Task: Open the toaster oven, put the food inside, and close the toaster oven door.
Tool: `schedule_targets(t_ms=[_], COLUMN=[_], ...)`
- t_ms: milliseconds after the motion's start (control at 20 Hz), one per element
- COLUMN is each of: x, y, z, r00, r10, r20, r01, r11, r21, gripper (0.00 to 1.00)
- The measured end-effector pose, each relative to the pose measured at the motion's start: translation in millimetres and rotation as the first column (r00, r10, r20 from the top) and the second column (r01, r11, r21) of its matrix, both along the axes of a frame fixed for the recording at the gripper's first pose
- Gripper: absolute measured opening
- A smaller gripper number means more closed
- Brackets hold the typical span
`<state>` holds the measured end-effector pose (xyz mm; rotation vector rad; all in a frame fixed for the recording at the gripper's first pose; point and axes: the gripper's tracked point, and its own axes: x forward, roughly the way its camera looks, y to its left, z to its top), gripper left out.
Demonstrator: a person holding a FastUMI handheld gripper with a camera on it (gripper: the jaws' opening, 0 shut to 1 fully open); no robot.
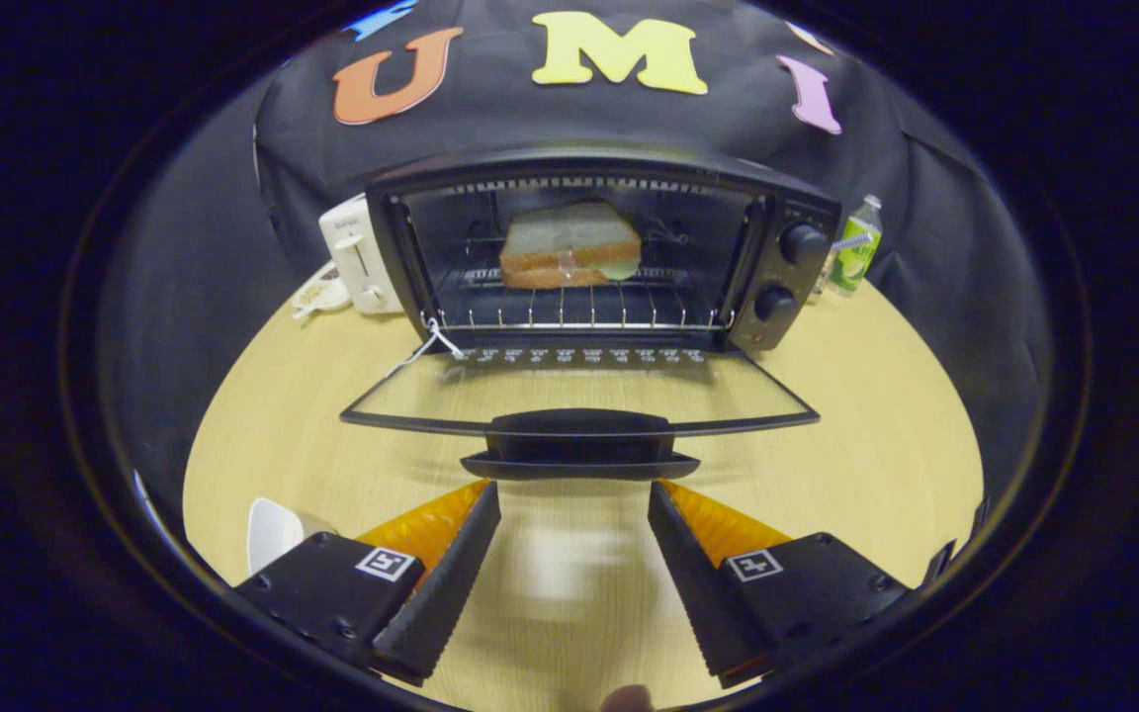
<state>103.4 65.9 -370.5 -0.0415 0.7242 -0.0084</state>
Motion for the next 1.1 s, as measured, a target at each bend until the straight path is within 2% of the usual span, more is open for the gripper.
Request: schedule_targets(t_ms=[250,550,850,1100], x=[19.9,28.2,15.6,-11.2], y=[0.1,6.0,0.6,-17.4], z=[46.3,84.4,182.0,263.3], r00=[0.986,0.976,0.936,0.891], r10=[0.056,0.053,0.055,-0.008], r20=[0.159,0.209,0.349,0.455], r01=[-0.043,-0.036,-0.049,-0.01], r11=[0.996,0.996,0.998,0.999], r21=[-0.081,-0.082,-0.027,0.036], gripper=[0.99,0.99,0.99,0.99])
